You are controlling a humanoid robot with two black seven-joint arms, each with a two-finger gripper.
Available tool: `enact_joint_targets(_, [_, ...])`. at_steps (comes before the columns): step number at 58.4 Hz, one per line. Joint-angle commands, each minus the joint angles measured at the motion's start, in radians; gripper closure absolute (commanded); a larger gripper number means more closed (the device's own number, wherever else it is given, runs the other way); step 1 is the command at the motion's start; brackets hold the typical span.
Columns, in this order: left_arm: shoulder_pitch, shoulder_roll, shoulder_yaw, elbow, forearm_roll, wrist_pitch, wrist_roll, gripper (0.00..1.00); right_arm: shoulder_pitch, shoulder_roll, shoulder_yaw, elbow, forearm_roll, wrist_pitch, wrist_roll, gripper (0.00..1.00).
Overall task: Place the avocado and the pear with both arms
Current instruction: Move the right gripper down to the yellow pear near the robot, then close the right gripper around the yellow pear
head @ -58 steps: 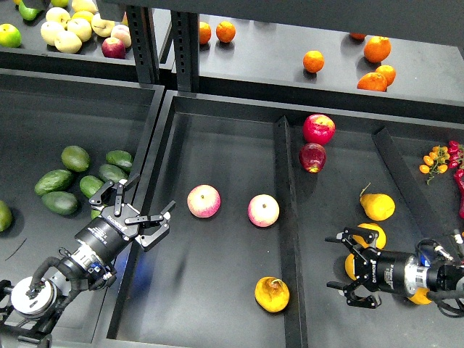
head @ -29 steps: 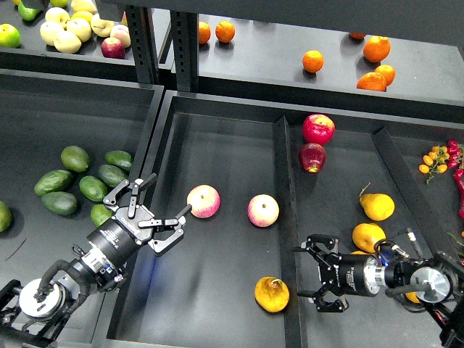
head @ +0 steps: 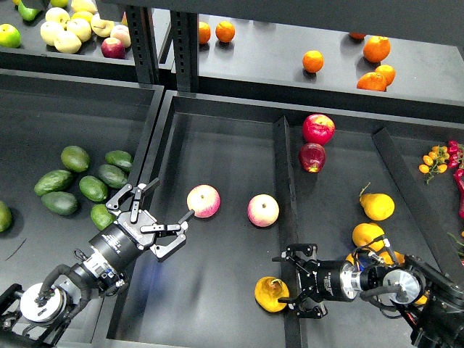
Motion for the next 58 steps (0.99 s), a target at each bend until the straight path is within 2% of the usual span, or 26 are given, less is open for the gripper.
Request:
enact_joint_targets(1, [0.000,0.000,0.003,0.001,0.000,0.000,0.000,0.01,0.000,0.019,0.000,-0.022,0.002,0.000,0.000,0.15])
enact_joint_targets(28, [0.001,0.000,0.009,0.001,0.000,0.000,0.000,0.01,-0.009,0.048,0.001,-0.045,0.009,0.000,0.000,0.22])
enact_joint_targets(46, [0.015,0.000,0.012,-0.001,0.000,0.000,0.000,0.01,-0.014,0.050,0.003,-0.046,0.025,0.000,0.000,0.32])
enact_joint_targets(58, [0.023,0.000,0.012,-0.008,0.000,0.000,0.000,0.01,-0.024,0.051,0.001,-0.046,0.048,0.000,0.000,0.45])
